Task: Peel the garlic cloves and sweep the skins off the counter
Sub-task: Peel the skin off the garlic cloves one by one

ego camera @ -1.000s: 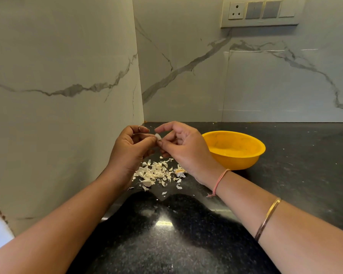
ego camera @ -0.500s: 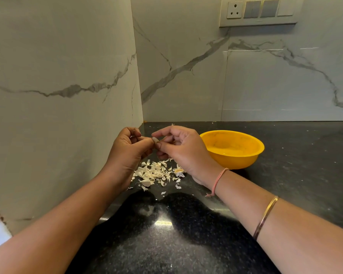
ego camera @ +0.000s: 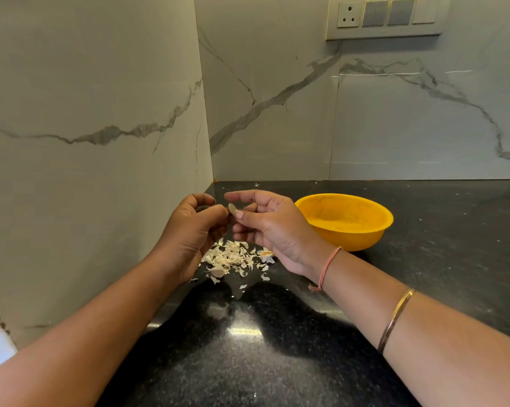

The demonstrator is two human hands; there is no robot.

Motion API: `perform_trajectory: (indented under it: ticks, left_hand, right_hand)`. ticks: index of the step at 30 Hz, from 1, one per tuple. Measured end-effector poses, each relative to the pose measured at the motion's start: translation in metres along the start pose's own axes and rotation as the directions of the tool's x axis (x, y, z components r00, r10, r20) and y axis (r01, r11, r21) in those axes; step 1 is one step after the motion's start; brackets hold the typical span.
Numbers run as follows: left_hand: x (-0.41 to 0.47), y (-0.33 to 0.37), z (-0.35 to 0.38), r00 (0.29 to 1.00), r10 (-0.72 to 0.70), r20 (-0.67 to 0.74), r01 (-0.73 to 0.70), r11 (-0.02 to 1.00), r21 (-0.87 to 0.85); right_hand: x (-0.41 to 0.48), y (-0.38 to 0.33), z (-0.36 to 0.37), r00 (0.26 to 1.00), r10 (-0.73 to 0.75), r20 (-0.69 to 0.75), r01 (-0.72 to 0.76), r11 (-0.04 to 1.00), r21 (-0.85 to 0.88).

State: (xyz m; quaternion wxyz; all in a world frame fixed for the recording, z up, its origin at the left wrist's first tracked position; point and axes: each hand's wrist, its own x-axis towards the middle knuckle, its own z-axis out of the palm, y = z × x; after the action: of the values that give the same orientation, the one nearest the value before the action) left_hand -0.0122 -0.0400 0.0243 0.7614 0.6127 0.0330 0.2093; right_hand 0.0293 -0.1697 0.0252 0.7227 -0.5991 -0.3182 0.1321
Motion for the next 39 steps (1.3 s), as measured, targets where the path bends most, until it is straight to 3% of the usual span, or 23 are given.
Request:
perform_trajectory:
  ticks: [9,21,39]
  left_hand:
    - [-0.0011,0.0002,-0.0027,1.0,0.026,-0.003,-0.025,0.991,0.134]
    - [-0.004,-0.0003,-0.0013,0.995,0.092,-0.034,-0.08,0.963,0.258]
    - [-0.0027,0.0011,-0.0019,0.998,0.034,-0.057,-0.025,0.986,0.163]
  right_hand:
    - [0.0005,-0.0011,0.0006,1.0,0.024,-0.015,-0.023,0.998,0.063]
    - [0.0008,0.0001,0.0004,0.996,-0.051,-0.071,0.044,0.994,-0.103]
    - [0.0002,-0.0029,0.0002,0.998,0.014,-0.059,-0.013,1.0,0.023]
